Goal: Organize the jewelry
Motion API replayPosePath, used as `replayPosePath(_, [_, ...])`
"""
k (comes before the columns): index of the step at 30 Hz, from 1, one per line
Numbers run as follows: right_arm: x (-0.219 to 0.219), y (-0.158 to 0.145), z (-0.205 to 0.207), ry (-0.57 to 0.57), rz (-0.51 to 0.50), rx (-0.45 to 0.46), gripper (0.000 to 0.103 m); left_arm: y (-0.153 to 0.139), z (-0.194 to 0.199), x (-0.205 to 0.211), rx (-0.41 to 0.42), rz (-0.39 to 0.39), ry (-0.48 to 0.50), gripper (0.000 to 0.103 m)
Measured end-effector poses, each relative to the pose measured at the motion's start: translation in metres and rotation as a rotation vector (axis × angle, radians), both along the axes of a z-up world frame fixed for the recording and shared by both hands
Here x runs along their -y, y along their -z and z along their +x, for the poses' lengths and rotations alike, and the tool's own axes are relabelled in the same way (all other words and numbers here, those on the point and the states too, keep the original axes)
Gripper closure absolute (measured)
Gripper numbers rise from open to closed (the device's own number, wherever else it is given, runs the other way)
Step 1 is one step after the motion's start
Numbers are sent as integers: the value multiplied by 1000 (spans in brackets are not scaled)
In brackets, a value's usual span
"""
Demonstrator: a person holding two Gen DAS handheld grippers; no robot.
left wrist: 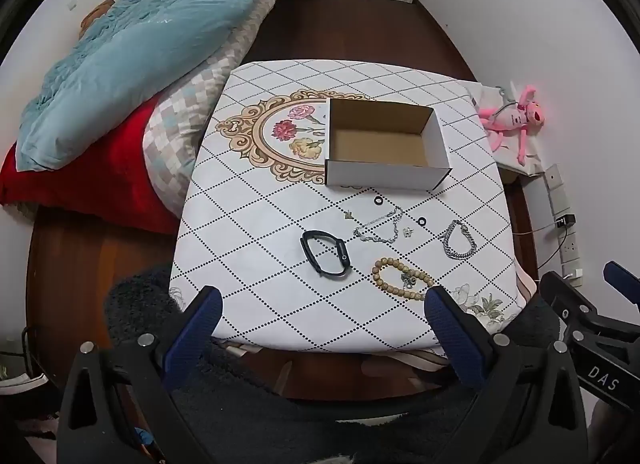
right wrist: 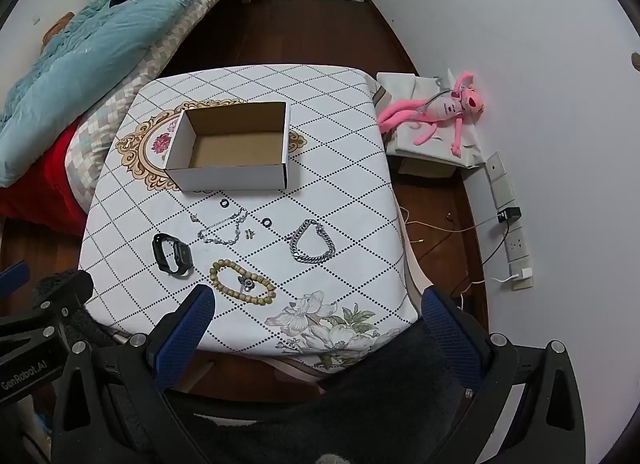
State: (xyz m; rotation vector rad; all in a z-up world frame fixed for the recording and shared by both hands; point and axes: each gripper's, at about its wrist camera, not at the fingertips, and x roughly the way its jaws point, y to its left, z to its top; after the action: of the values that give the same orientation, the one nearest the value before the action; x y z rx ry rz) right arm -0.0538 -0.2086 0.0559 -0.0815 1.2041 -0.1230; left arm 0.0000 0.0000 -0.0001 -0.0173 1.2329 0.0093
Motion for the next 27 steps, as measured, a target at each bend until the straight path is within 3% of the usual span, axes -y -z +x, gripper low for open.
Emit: replayPosePath(27, [0,-8,0,0,-7,9,0,-6,-3,2,16,-7,1,0])
